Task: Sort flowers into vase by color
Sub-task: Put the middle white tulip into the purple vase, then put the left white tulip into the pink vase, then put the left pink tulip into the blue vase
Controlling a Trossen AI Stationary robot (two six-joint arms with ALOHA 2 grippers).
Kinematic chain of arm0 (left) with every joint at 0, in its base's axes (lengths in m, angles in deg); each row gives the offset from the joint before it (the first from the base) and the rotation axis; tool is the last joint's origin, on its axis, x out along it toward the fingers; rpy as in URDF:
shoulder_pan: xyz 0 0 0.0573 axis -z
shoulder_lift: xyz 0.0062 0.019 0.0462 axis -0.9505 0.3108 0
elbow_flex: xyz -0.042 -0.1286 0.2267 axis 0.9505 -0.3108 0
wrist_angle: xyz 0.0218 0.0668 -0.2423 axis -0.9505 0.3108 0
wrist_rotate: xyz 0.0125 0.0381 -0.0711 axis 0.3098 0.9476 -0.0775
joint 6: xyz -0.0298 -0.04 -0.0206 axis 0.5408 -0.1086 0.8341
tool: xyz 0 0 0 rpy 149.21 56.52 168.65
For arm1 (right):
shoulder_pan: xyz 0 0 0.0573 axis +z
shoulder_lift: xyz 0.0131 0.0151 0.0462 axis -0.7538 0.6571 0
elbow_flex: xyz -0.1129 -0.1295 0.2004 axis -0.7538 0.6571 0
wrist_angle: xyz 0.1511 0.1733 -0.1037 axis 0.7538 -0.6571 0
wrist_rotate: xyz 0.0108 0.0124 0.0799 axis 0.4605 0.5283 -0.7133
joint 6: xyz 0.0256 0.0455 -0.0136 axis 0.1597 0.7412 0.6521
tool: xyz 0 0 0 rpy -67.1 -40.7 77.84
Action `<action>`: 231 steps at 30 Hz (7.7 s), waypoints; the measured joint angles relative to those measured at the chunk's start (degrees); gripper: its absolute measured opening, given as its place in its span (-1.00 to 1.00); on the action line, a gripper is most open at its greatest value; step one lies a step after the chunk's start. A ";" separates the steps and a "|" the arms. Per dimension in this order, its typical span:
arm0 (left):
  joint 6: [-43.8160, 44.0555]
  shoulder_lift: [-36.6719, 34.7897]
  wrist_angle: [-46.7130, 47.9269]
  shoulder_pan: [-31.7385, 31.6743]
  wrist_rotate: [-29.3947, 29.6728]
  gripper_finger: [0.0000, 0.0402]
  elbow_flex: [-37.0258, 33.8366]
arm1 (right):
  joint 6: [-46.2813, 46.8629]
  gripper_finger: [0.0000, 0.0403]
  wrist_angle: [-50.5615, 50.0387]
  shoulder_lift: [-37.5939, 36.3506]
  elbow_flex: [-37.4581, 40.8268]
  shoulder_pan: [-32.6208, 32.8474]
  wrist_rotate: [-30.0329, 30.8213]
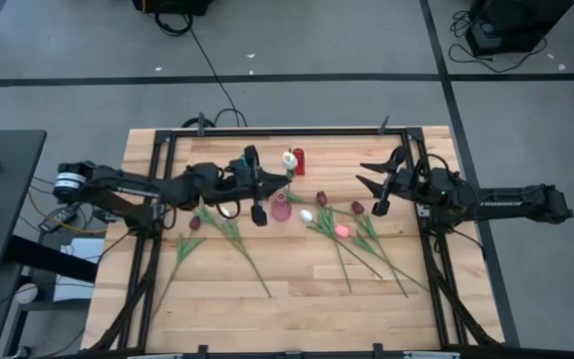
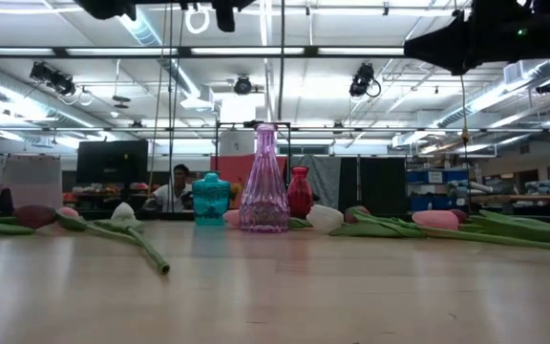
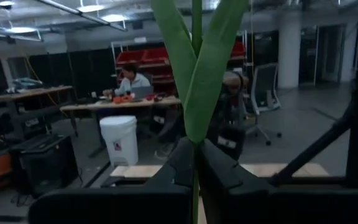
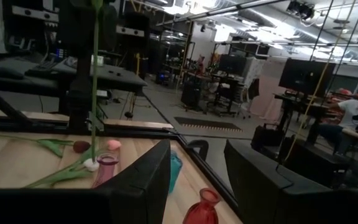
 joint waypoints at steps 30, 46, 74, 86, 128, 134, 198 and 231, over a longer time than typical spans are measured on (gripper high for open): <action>2.51 0.47 1.70 -0.07 5.03 -0.93 -1.05 | 3.49 -0.18 0.68 0.25 -0.26 0.00 -3.33; 10.44 2.77 11.51 -0.07 10.02 -0.60 -1.04 | 6.00 -0.18 -5.03 1.08 -2.86 0.20 -3.37; 91.74 1.37 77.90 8.04 -4.09 -0.33 -1.06 | 2.89 -0.18 -4.08 1.50 -2.86 0.04 -2.81; 94.40 11.92 68.20 6.69 -12.46 -0.33 -1.03 | 0.83 -0.18 -3.62 2.36 -2.86 -3.33 -2.83; 83.74 12.33 72.91 4.76 -13.94 -0.98 -1.20 | 1.88 -0.18 0.16 6.33 -2.84 -4.90 -6.45; 82.76 4.86 74.54 4.70 -5.79 -0.99 -1.13 | 1.88 -0.18 0.16 6.32 -2.84 -4.90 -6.41; 16.35 -3.58 24.58 -2.46 7.88 -0.91 -1.08 | 1.90 -0.18 0.68 6.79 -2.84 -4.90 -6.35; 70.65 -4.00 93.89 7.10 1.49 -0.36 3.38 | 2.10 -0.18 0.60 6.79 -2.84 -4.87 -6.37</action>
